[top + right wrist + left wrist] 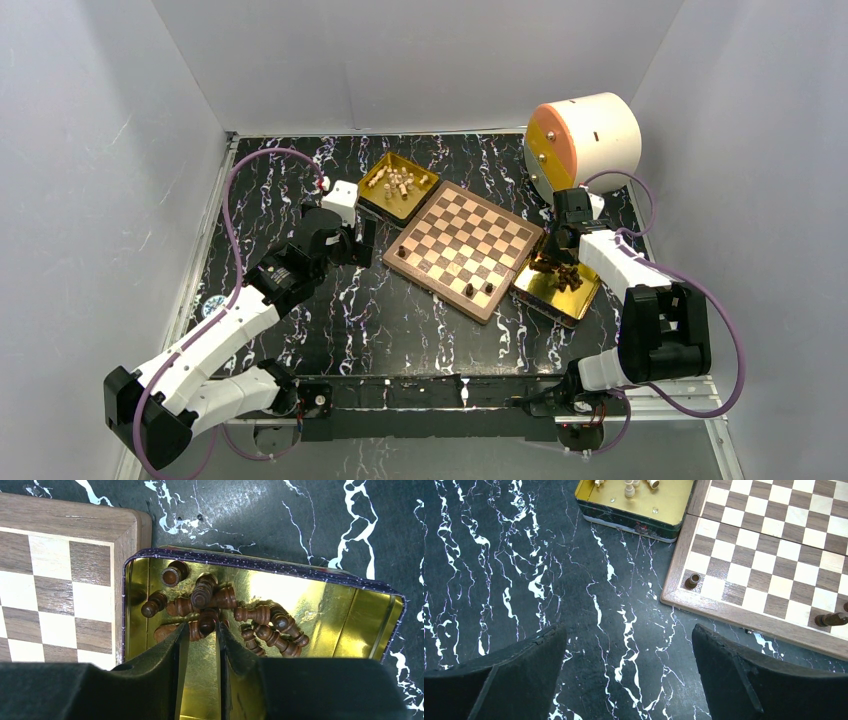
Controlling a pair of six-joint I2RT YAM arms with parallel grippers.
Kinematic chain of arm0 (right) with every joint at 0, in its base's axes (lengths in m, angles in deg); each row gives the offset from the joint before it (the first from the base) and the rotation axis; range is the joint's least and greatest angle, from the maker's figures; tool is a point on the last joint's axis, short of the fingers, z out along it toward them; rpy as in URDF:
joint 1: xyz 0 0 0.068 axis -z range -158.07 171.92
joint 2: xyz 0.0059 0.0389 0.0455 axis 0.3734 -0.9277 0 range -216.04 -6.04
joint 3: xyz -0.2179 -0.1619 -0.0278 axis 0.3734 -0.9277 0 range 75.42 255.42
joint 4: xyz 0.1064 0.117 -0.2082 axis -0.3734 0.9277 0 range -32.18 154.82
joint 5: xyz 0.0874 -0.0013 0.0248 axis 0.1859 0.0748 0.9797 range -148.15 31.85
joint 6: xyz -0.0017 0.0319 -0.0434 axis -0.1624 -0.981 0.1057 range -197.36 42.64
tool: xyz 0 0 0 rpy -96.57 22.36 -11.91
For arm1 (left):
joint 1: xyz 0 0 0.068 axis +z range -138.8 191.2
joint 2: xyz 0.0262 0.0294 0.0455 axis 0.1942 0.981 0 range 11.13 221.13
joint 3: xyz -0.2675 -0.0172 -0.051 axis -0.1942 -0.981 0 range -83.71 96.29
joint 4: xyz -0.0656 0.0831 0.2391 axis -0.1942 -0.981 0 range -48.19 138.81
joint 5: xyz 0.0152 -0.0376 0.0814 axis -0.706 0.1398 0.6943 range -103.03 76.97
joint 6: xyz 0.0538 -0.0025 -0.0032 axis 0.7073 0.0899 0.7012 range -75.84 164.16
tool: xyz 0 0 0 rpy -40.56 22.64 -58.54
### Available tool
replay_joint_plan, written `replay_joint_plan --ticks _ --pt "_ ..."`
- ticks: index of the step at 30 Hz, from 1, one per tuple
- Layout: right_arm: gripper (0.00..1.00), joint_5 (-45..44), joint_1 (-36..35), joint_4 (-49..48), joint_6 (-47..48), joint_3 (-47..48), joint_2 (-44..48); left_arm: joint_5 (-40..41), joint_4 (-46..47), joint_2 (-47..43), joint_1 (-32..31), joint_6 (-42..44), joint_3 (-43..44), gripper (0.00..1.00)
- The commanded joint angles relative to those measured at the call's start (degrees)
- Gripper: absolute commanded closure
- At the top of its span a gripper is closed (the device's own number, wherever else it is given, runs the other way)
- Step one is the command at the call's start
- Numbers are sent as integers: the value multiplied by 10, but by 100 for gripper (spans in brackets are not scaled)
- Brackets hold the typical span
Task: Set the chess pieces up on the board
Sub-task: Pick up the chess piece from the storage box.
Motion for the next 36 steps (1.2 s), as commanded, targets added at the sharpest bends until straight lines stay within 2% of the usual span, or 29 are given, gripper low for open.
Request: replay_joint_plan --ticks 1,11,27,36 --pt "65 0 2 3 11 -1 -2 15 12 -14 -2 6 -4 8" --pt "80 -5 3 9 24 3 12 15 12 -13 -3 6 -4 8" --pt "82 -5 2 69 30 53 65 13 12 -9 -3 6 -5 8" --pt "83 34 1 98 30 84 97 13 12 -3 -3 5 -5 8"
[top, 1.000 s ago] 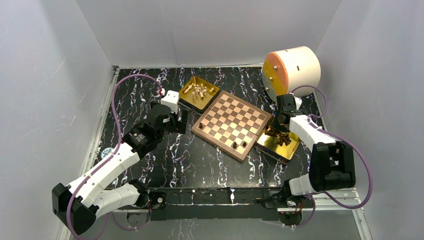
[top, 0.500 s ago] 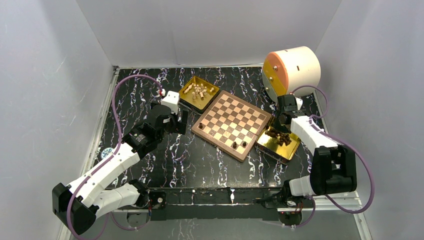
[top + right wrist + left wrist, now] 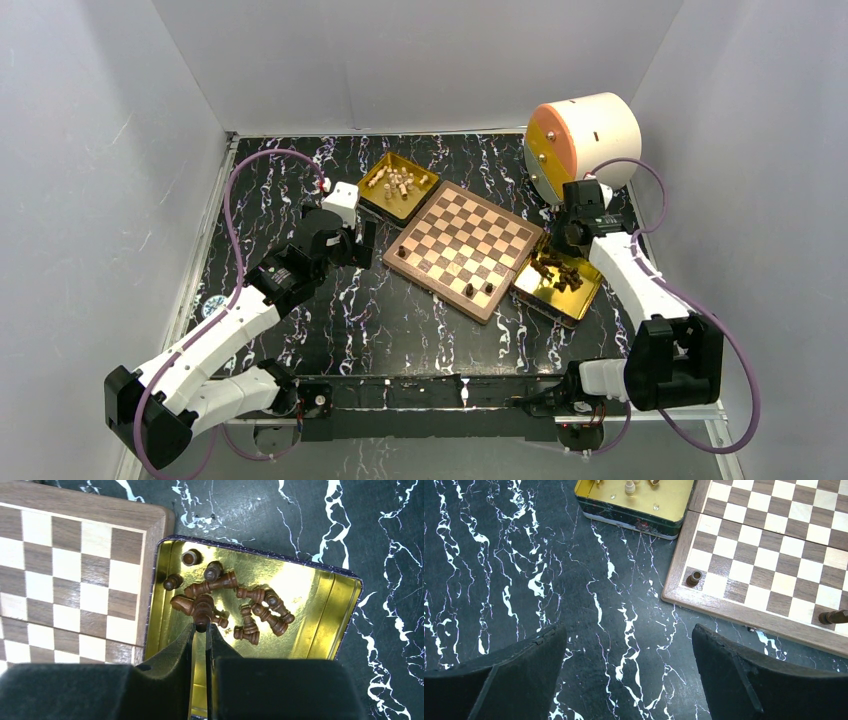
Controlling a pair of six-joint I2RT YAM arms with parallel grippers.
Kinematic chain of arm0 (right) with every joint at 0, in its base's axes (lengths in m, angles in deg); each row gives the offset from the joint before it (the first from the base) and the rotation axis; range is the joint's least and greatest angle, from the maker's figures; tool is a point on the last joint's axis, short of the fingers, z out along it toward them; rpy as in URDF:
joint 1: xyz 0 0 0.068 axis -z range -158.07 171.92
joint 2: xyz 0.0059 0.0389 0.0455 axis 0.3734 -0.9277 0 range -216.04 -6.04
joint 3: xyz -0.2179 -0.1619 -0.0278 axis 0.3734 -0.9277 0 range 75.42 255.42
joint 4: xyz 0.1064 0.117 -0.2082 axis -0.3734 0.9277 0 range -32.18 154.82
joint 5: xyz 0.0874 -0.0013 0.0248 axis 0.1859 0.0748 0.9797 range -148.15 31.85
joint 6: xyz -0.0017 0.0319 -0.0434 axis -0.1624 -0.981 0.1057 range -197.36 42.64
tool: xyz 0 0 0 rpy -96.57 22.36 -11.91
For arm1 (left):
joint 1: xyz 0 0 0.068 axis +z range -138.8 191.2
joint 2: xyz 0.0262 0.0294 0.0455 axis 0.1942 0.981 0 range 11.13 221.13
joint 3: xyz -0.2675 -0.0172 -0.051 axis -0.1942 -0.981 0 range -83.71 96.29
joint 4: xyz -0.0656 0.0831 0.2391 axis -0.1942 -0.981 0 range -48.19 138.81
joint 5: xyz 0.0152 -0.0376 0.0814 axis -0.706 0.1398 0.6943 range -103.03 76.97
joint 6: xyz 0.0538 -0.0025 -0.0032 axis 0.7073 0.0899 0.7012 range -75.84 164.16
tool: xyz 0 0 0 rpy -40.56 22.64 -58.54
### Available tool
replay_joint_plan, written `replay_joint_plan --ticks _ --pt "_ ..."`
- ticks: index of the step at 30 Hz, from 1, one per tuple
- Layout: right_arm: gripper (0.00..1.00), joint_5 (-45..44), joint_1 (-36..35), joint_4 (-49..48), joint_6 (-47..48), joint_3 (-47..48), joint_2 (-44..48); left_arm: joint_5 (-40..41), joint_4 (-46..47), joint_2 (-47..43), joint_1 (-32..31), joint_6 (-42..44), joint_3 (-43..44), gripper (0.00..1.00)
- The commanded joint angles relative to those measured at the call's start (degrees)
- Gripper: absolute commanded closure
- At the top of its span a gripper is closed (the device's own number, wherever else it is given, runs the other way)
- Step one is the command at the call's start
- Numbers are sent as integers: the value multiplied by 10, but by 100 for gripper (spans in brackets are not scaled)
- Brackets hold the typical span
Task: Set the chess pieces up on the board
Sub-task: Pick up the chess piece from the storage box, then place the chess piece on the chessboard.
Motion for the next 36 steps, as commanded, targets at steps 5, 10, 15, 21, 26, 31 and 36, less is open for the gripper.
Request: replay_joint_plan --ticks 5,10,15,21,26,31,36 --pt "83 36 -16 30 4 66 43 16 11 -2 -2 3 1 8" --pt "84 50 -50 30 -1 82 47 20 12 -2 -3 5 1 8" --pt "84 42 -105 31 -21 94 45 26 11 -4 -2 6 0 8" --pt "84 35 -178 39 -38 112 30 39 9 -11 -2 6 1 8" --pt "84 19 -247 52 -54 132 -3 53 12 -25 -3 6 -2 9" --pt "84 -4 -313 50 -75 150 -36 70 12 -36 -3 5 -4 9" --pt "84 -30 -375 62 -79 187 -83 95 12 -50 -3 6 -6 9"
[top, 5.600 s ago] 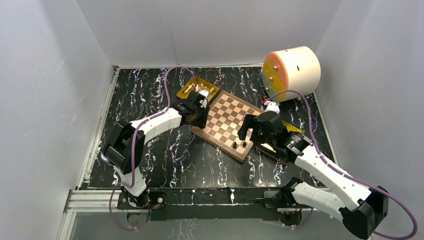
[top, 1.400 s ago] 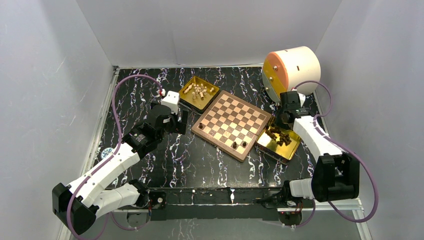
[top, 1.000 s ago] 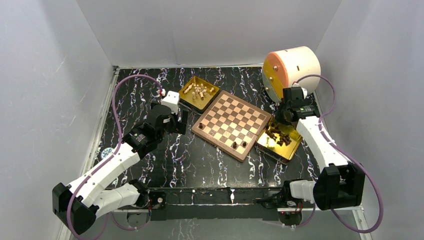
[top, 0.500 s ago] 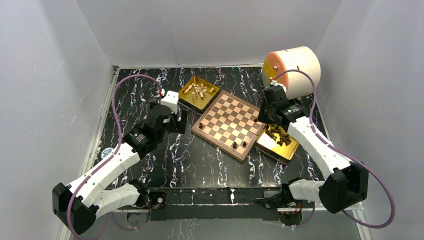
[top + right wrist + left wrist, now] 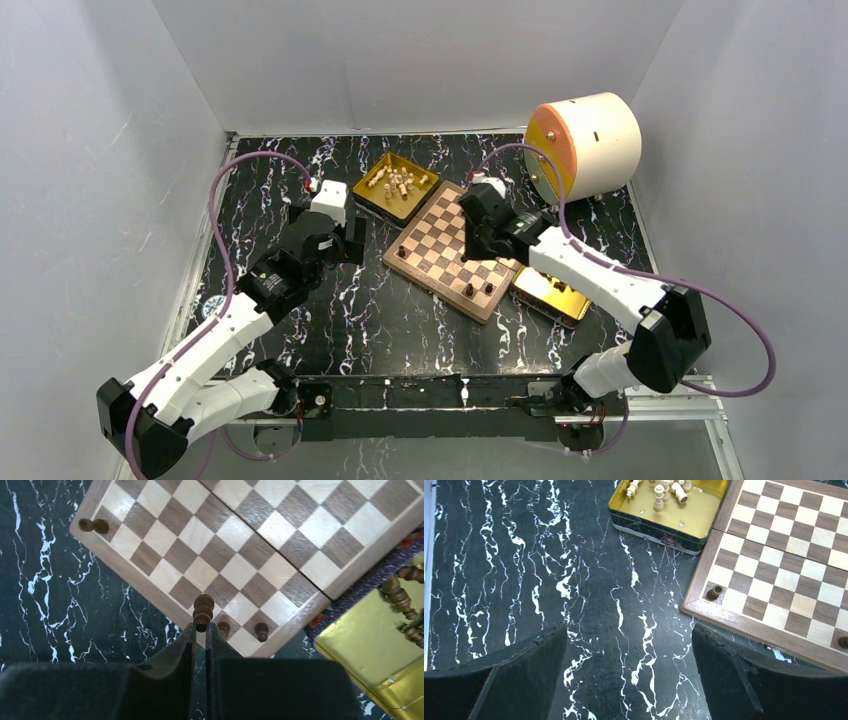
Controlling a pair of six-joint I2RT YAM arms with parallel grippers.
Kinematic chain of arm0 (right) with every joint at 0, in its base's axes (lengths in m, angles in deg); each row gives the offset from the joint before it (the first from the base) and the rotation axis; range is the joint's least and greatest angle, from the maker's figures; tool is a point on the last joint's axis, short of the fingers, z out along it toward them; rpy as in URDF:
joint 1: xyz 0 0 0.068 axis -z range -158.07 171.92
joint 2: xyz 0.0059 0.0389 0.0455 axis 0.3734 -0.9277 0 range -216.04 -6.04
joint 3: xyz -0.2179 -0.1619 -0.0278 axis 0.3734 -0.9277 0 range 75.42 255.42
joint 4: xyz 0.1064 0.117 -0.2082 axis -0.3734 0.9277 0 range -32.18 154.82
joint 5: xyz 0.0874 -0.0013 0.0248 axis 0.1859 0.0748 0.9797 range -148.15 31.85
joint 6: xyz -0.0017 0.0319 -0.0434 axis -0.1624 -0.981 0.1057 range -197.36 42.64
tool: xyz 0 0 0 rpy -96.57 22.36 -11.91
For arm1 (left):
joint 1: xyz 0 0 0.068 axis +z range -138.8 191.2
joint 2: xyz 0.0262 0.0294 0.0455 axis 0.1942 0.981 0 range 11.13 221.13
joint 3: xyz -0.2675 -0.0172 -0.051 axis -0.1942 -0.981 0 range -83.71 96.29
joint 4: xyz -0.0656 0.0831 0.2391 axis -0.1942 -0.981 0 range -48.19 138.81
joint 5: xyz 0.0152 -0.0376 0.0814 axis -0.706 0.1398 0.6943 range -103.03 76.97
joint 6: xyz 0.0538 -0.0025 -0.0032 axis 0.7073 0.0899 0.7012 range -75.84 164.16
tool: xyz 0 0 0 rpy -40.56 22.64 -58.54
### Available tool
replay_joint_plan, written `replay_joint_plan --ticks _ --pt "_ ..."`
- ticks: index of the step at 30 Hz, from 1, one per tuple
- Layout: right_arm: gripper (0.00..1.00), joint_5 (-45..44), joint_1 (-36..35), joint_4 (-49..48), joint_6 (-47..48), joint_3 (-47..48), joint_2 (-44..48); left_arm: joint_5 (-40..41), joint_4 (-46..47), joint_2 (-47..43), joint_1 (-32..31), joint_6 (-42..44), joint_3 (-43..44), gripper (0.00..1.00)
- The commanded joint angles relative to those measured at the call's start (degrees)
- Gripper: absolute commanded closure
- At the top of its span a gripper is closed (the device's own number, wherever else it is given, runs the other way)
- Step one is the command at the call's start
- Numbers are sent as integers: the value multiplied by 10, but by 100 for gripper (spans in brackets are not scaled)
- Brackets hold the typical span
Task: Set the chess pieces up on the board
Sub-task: Place the chess piece on the chessboard.
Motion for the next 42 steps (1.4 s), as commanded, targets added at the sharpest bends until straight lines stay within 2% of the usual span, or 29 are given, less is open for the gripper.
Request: replay_joint_plan --ticks 1,14,25,42 --pt "84 -47 -47 12 -14 61 -35 40 12 -27 -2 4 -5 9" --pt "83 -75 -99 67 -17 100 -102 53 15 -49 -2 3 -9 9" --pt "83 -79 -108 34 -34 60 -106 54 14 -50 -2 3 -10 9" --pt "83 -84 -108 45 -48 37 -132 50 15 -46 -2 4 -10 9"
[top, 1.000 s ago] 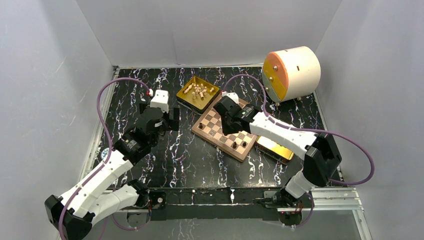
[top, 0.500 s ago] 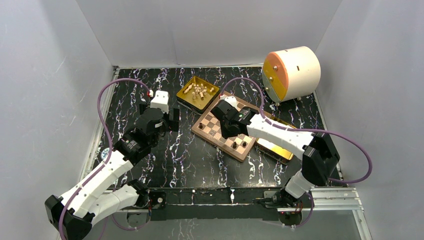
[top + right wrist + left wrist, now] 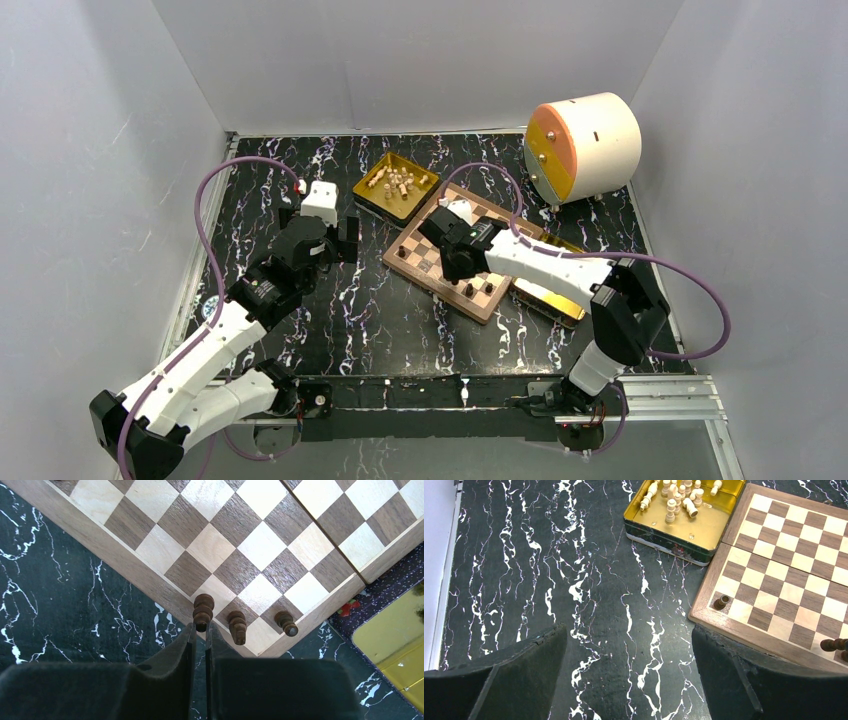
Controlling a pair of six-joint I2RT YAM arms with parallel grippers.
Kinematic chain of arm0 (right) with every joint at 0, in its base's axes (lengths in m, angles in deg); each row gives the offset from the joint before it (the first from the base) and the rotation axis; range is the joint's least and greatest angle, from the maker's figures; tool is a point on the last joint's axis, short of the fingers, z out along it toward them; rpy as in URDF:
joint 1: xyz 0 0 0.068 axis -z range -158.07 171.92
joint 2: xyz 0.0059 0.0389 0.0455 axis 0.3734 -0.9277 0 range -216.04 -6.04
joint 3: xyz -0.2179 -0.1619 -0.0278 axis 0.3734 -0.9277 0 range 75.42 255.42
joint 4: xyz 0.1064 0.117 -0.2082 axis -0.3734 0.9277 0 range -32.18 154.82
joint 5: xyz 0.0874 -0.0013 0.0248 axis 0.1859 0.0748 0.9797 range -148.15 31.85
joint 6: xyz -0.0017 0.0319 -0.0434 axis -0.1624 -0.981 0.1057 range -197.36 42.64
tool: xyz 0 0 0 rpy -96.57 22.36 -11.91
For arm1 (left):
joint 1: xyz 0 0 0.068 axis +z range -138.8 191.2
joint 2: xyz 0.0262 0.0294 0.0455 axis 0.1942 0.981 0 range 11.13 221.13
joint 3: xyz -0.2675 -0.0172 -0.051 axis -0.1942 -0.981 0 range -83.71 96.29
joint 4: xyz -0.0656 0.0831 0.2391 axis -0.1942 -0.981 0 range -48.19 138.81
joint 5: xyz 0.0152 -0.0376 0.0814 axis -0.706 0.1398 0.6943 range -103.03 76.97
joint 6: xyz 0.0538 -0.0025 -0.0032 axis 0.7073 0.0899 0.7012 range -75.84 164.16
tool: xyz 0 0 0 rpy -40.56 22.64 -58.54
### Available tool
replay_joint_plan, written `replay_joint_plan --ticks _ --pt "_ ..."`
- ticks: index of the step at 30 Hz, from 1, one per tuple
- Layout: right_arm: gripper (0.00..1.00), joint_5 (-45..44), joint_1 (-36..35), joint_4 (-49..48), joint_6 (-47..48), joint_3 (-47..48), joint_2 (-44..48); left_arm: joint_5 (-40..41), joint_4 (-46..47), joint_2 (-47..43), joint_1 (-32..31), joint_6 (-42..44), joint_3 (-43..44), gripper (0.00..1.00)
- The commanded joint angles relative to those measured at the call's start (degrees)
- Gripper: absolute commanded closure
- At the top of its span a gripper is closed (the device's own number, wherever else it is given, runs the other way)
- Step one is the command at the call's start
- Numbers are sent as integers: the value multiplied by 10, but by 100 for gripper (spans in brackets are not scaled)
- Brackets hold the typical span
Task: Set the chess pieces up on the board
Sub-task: Place the chess piece on the chessboard.
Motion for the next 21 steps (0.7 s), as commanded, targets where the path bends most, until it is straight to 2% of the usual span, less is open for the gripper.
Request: replay_joint_plan --ticks 1,21 --pt "83 -13 -1 -5 -14 -11 -2 16 11 -9 -2 4 -2 9" --pt "80 -15 -1 -23 -19 -26 -6 7 14 -5 -3 4 -3 8"
